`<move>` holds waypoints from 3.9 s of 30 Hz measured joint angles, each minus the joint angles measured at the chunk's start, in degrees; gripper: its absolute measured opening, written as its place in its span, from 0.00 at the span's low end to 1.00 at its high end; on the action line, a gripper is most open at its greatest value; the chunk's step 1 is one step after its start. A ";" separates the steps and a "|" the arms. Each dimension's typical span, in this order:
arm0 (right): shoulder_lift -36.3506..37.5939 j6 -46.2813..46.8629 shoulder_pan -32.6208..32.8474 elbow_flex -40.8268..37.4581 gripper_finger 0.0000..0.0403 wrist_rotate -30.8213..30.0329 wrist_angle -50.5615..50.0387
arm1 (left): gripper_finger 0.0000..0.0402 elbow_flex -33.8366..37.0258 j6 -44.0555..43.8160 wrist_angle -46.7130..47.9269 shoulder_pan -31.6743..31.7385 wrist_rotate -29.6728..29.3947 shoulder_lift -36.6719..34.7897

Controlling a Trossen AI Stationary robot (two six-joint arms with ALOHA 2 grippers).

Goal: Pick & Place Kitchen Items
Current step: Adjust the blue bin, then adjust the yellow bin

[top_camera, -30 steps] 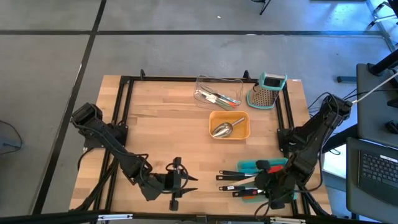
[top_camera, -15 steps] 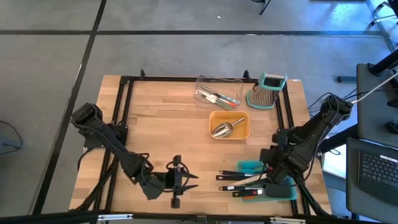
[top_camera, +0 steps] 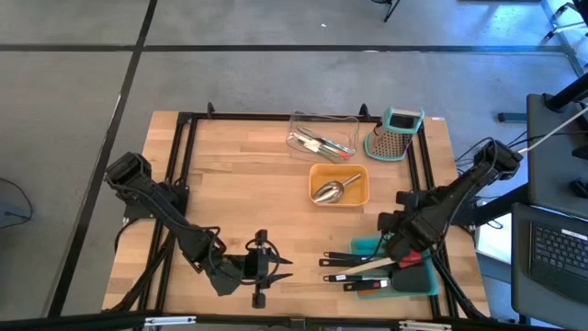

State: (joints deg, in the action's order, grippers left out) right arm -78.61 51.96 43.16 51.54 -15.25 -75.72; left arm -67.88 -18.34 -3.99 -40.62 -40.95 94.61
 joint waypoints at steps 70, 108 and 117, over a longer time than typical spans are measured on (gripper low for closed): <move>7.07 -22.21 -25.68 -21.77 0.00 -6.48 35.26 | 0.00 8.79 -14.94 18.73 21.90 1.57 2.56; 7.80 -40.54 -48.28 -22.59 0.00 1.99 62.72 | 0.00 24.48 -3.89 -12.72 44.96 23.48 1.55; 7.80 -40.43 -49.87 -22.61 0.00 1.22 65.02 | 0.00 24.55 -3.36 -12.93 49.37 27.45 2.19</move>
State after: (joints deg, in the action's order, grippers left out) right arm -70.81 11.53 -6.72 28.93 -14.02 -10.70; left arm -43.33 -21.69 -16.92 8.75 -13.50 96.79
